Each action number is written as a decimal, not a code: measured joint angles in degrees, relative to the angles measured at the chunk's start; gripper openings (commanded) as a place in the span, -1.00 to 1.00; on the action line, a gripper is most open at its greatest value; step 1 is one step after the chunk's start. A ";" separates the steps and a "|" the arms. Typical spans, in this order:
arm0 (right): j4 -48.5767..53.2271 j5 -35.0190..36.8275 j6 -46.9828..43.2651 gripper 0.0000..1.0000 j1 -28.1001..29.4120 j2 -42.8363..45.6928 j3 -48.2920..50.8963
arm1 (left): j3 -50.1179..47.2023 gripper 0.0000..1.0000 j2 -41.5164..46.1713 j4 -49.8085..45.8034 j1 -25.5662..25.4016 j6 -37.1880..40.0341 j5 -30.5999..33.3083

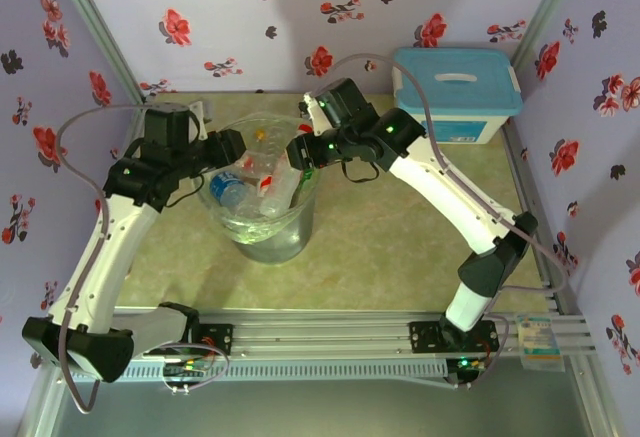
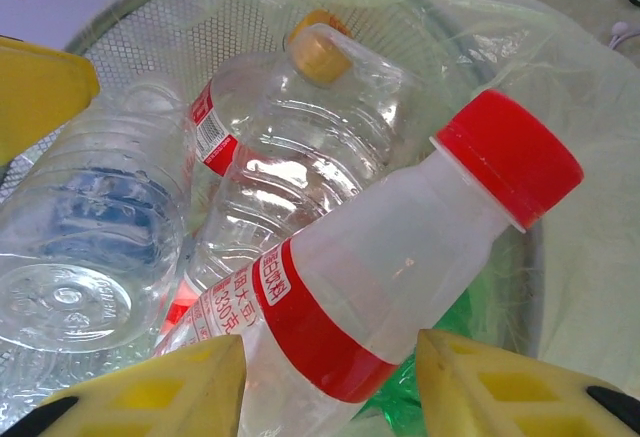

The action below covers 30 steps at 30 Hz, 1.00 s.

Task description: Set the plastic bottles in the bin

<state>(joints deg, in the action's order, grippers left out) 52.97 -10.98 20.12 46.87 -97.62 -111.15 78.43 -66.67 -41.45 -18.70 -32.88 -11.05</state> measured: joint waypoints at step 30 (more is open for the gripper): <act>-3.37 1.95 -2.21 0.44 -28.72 16.50 21.03 | -12.00 0.69 12.81 -1.60 28.46 -0.28 -1.86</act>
<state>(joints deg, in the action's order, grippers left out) 49.60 -9.04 17.91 18.15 -81.12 -90.13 66.43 -53.87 -43.05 9.76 -33.17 -12.91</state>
